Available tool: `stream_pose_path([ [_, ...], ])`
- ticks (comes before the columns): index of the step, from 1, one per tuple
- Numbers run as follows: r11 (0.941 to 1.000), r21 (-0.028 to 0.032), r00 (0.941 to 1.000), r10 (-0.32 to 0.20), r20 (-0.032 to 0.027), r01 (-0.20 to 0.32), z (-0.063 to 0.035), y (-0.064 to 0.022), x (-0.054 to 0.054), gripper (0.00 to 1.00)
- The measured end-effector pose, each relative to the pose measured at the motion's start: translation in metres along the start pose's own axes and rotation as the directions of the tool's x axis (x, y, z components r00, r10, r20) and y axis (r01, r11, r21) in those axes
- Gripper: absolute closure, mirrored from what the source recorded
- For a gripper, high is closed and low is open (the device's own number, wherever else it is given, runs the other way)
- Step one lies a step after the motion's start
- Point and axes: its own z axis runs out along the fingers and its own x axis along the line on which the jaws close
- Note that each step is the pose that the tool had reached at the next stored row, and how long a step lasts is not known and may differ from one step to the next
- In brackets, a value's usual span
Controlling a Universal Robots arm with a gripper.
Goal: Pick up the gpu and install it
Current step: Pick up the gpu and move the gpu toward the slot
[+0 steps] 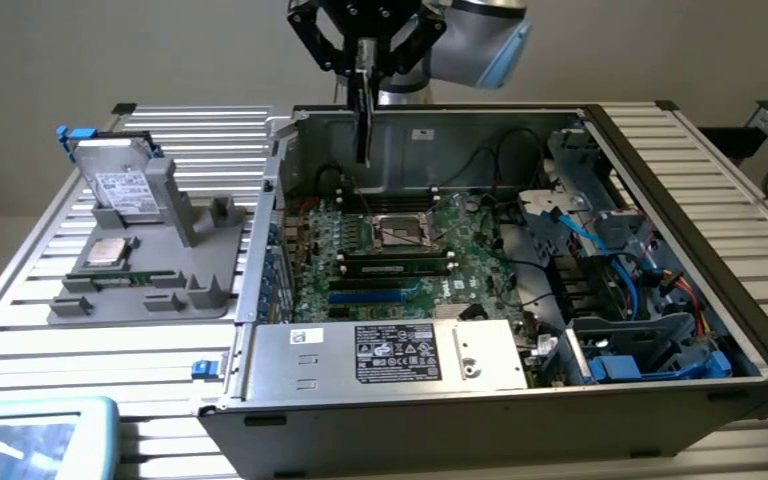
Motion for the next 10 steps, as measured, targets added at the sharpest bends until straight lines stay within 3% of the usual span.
stream_pose_path([
  [10, 1.0, -0.0002, 1.0, 0.0, 0.0001, 0.0, 0.006, -0.0013, -0.042, 0.73],
])
